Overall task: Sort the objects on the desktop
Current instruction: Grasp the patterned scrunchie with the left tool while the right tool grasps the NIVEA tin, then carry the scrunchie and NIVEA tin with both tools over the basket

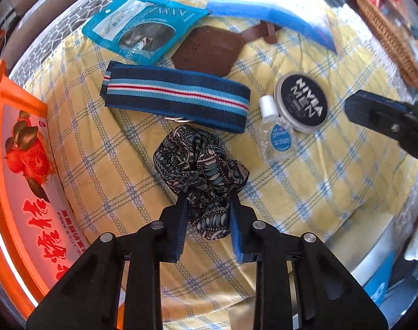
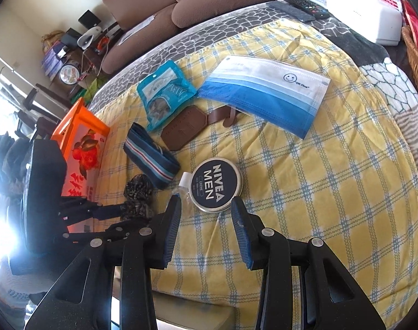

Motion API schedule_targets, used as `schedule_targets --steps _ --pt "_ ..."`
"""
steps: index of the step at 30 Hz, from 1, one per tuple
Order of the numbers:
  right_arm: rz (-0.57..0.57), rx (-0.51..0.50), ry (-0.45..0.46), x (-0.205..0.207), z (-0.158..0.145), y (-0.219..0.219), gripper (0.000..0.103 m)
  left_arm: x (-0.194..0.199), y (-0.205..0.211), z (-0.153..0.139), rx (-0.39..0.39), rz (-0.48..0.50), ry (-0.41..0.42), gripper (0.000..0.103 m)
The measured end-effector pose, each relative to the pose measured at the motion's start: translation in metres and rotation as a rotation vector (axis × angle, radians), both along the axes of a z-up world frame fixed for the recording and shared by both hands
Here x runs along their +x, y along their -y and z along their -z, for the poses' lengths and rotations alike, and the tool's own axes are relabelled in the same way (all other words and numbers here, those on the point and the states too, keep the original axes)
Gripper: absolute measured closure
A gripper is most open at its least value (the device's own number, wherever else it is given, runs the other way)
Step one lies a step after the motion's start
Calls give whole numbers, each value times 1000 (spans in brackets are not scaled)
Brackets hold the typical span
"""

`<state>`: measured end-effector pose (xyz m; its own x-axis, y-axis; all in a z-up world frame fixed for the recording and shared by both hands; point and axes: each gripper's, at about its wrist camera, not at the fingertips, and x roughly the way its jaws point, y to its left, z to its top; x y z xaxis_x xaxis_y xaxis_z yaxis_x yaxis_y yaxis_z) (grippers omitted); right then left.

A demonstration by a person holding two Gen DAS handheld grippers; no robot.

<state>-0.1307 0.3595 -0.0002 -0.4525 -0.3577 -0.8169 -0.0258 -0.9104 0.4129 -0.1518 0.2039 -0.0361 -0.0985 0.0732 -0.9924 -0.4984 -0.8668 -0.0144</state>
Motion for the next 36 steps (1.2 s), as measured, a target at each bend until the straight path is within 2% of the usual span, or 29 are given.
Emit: schedule_targets --steps 1,2,4,7,14,22,26,30,36 --pt "4 19 -1 -2 0 -1 61 -1 3 -3 29 -14 5 79" --pt "0 39 0 -5 0 -1 51 -1 7 -7 58 -29 10 79" --pt "-33 98 13 -11 3 2 41 -2 15 -16 114 -54 22 79" --pt "-108 215 17 -18 11 12 41 -1 26 -31 180 -73 23 79" --pt "-300 354 -15 -19 31 35 42 -15 38 -59 263 -85 15 79" --pt "-351 448 -47 -32 41 57 41 -19 47 -70 344 -115 30 79" --pt "-369 456 -50 -35 43 59 42 -20 54 -80 391 -129 31 79" --pt "-334 428 -50 -32 39 51 43 -20 60 -92 420 -137 15 79" --pt "-282 386 -86 -20 7 38 43 -14 78 -113 459 -157 -10 79"
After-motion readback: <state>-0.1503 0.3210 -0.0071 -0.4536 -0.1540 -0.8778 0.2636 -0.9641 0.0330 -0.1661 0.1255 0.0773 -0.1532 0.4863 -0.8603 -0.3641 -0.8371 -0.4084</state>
